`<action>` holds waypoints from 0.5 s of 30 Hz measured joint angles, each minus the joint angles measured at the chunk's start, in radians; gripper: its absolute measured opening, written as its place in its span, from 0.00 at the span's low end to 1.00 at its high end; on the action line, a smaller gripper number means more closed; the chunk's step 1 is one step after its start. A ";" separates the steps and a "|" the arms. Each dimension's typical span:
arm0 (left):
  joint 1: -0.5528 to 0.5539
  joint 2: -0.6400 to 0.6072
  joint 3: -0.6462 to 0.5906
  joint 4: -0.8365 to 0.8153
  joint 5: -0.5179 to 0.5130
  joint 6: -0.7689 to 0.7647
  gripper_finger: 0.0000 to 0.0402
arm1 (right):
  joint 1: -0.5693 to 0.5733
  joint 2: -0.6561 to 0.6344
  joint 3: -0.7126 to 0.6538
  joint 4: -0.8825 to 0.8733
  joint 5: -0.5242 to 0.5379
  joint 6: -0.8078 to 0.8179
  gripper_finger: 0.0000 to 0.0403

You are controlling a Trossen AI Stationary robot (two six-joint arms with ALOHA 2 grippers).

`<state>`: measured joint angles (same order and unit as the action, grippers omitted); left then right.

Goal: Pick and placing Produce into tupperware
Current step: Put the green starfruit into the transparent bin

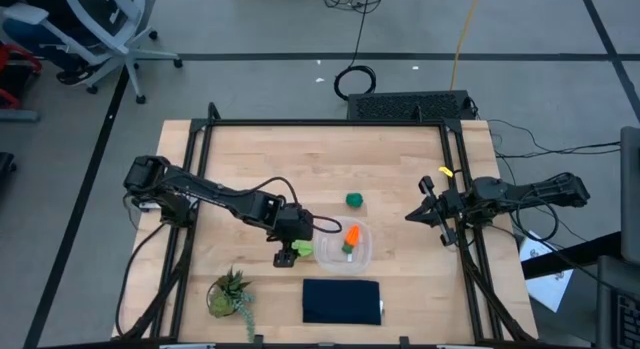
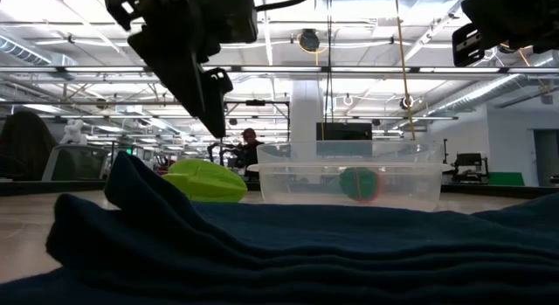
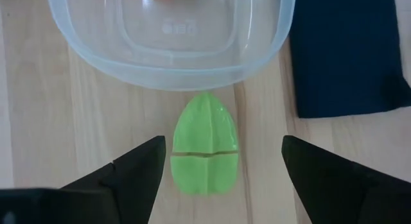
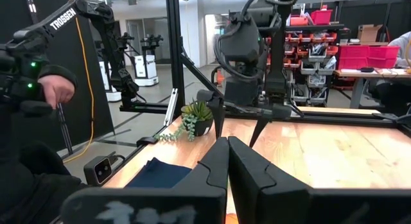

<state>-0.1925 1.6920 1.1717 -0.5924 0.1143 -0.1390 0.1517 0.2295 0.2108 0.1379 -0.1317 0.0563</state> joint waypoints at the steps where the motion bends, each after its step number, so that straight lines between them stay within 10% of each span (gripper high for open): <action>1: 0.000 0.000 -0.010 0.016 0.000 0.002 0.79 | 0.000 0.000 0.000 0.000 0.000 0.000 0.00; 15: 0.000 0.000 -0.120 0.146 0.000 0.024 0.79 | 0.000 0.000 0.000 0.000 0.000 0.000 0.00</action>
<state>-0.1924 1.6920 1.0521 -0.4462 0.1146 -0.1146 0.1516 0.2295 0.2108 0.1379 -0.1318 0.0559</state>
